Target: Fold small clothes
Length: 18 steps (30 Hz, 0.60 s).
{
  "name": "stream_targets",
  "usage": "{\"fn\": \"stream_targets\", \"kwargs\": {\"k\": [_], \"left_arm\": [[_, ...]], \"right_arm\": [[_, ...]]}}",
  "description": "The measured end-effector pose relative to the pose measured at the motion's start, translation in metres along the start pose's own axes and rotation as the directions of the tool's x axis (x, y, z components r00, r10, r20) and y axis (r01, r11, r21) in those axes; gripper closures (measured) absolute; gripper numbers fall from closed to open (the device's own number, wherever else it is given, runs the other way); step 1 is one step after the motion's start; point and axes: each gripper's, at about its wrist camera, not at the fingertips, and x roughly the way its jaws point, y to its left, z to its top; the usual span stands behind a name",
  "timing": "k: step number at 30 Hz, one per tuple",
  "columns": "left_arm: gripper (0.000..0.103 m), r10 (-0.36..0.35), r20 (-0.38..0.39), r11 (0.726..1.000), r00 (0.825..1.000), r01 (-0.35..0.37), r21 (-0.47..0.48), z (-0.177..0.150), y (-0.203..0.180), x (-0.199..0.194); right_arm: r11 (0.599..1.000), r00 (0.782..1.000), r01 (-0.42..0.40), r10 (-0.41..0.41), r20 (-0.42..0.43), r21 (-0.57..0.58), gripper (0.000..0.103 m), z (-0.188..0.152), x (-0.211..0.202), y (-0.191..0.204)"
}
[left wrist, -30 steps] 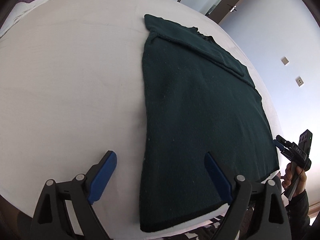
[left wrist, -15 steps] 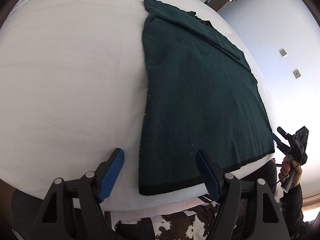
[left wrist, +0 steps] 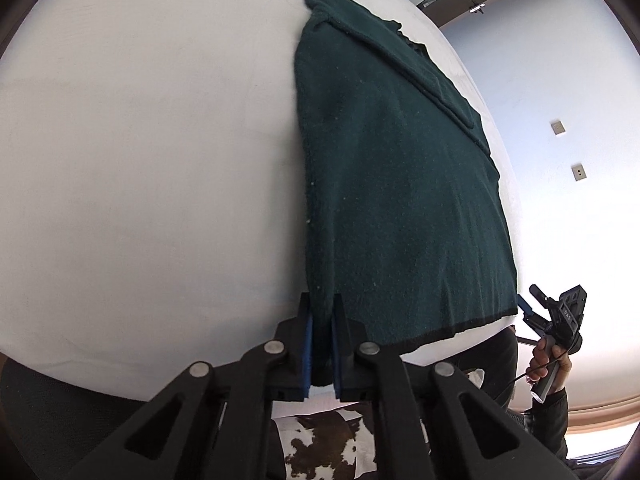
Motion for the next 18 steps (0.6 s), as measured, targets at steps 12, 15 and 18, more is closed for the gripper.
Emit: {"fn": "stream_targets", "kwargs": {"k": [12,15,18], "left_arm": [[0.097,-0.041,0.018,0.999,0.999,0.041,0.004,-0.006,-0.001,-0.003],[0.097,-0.058,0.023,0.998,0.998,0.058,-0.009,-0.006,0.002,-0.002],[0.097,-0.068,0.027,0.998,0.997,0.068,-0.011,-0.007,0.004,-0.003]], "right_arm": [[0.995,0.983,-0.064,0.076,-0.165,0.074,0.063,-0.012,0.020,-0.006],[0.988,0.980,-0.100,0.119,-0.161,0.122,0.068,-0.010,0.025,-0.010],[0.983,0.979,-0.123,0.143,-0.149,0.133,0.075,-0.010,0.025,-0.013]]}}
